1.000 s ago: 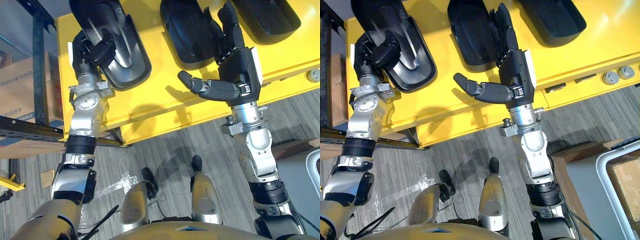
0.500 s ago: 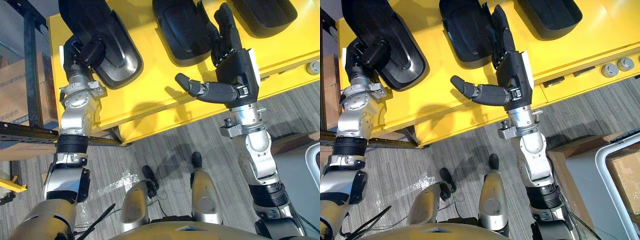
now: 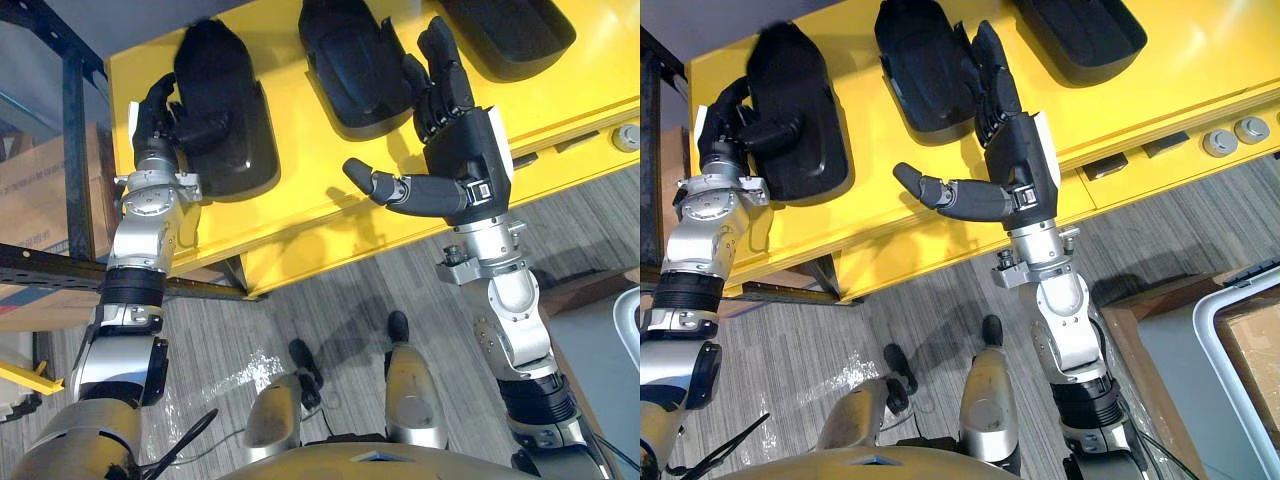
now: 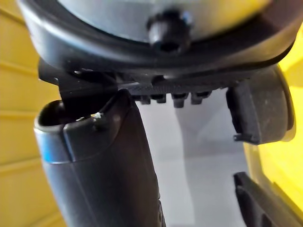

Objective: Walk over and take three plastic housings, then place them on the shelf

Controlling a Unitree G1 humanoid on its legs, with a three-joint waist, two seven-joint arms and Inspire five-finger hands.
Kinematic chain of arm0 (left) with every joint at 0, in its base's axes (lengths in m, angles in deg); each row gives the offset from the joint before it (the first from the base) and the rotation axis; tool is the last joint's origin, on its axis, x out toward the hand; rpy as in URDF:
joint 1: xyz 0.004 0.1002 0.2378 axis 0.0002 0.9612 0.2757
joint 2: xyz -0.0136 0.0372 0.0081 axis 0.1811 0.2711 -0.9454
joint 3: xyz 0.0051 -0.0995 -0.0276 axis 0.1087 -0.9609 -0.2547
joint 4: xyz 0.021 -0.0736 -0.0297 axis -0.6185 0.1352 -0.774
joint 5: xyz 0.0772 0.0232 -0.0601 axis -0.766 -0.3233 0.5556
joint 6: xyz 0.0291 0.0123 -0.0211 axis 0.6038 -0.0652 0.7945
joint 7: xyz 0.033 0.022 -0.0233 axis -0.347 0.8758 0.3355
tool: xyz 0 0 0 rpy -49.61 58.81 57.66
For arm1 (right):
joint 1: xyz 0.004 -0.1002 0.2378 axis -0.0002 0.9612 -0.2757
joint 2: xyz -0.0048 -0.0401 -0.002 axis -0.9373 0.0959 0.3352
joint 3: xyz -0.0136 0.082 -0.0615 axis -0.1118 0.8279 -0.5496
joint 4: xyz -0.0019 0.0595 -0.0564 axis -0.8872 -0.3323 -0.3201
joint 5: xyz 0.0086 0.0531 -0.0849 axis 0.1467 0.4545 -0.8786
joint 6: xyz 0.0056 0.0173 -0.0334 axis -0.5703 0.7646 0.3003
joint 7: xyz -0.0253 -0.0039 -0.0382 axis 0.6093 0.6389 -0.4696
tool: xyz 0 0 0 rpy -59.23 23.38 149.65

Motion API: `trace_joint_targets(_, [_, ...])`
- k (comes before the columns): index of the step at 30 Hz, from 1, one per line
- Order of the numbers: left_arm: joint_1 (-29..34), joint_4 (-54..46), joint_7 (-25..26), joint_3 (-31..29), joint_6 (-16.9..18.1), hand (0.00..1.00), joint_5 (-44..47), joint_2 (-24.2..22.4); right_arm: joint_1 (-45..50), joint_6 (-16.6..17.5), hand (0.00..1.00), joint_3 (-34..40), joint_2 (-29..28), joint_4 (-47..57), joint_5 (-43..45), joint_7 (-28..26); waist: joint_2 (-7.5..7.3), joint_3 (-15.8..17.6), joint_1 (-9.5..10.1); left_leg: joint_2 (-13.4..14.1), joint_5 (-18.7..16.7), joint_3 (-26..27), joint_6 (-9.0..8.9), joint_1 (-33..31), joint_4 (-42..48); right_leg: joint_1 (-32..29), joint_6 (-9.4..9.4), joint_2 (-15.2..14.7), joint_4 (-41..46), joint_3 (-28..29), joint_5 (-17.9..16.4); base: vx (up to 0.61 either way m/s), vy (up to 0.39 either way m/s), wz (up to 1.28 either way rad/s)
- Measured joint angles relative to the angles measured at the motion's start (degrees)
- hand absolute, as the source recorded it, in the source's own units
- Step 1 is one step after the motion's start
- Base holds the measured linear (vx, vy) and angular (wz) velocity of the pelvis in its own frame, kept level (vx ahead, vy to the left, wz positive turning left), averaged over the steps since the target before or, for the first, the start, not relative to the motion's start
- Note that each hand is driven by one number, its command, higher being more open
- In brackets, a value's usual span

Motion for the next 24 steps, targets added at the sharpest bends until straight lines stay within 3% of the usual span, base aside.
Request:
trace_joint_targets(11, [0.73,5.23,1.98,0.76,-2.01,1.0,0.44,-0.9,4.77,-0.02,1.0,0.62,-0.01,0.01,-0.01,0.27,0.0,-3.95,-1.61,-0.39,1.14,-0.15,-0.26,3.11,-3.26,3.23,0.42,0.53,-2.86,-0.75,0.36,0.0,-0.002,0.01])
trace_joint_targets(18, [3.3,5.16,11.96,0.59,0.55,1.0,0.81,-5.07,6.33,0.03,1.0,3.0,-0.04,0.0,0.03,-1.22,0.02,-5.56,-1.93,-0.71,1.59,-0.57,-0.42,5.02,-4.91,5.27,0.5,0.83,-4.01,-1.47,0.44,0.0,-0.001,0.02])
trace_joint_targets(24, [7.88,-4.19,19.73,-1.43,1.79,1.0,0.38,-9.83,4.84,-0.04,1.0,-0.07,-0.69,-2.45,-0.07,-3.1,-0.19,-5.69,-1.34,-0.67,1.96,-2.52,-0.44,5.37,-5.05,7.13,0.48,0.8,-4.56,-3.27,0.45,-0.01,-0.008,0.15])
